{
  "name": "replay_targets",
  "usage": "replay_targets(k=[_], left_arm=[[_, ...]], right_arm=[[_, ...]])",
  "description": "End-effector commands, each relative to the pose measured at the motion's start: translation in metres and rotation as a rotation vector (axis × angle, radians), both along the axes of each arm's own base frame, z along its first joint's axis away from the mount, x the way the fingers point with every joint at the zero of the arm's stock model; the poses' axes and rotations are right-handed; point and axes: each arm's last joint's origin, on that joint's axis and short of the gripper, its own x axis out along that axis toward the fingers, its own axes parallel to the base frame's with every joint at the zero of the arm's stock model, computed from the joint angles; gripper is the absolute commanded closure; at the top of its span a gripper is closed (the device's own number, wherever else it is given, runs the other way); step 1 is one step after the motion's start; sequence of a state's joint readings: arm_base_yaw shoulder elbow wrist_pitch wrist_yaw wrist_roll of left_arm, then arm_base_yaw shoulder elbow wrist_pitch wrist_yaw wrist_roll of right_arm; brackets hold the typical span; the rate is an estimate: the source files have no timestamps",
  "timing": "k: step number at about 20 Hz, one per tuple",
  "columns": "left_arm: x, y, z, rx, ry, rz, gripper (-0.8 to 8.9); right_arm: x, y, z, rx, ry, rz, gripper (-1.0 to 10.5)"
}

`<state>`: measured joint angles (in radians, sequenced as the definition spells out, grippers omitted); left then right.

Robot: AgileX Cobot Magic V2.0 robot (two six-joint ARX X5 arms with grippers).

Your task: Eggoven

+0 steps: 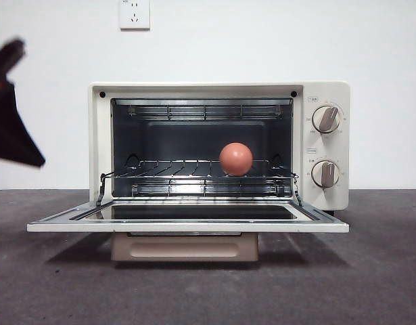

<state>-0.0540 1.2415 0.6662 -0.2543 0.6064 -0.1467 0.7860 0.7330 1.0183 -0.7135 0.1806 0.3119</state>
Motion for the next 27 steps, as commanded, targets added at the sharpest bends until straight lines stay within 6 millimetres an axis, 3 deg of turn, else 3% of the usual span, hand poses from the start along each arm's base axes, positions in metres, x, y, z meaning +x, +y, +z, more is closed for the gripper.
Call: replay_targets(k=[1,6,12,20,27], left_arm=[[0.012,0.001,-0.019,-0.027,0.056,-0.015,8.07],[0.028,-0.004,-0.055,-0.031,0.146,-0.035,8.07],[0.033,-0.016,-0.076,-0.031,0.199,-0.082,8.07],[0.034,-0.023,-0.083,-0.169,0.230,-0.192,8.07],[0.042,-0.004,-0.075,-0.364,0.205,-0.183,8.07]], right_arm=[[-0.009,-0.008,0.007,0.027,-0.037,0.004,6.3],[-0.020,-0.019,0.012,0.068,-0.074,0.000,6.3],[-0.019,-0.018,0.012,0.069,-0.071,-0.001,6.3],[-0.020,-0.018,0.012,0.070,-0.071,-0.001,6.3],[-0.019,-0.018,0.012,0.070,-0.071,-0.002,6.3]])
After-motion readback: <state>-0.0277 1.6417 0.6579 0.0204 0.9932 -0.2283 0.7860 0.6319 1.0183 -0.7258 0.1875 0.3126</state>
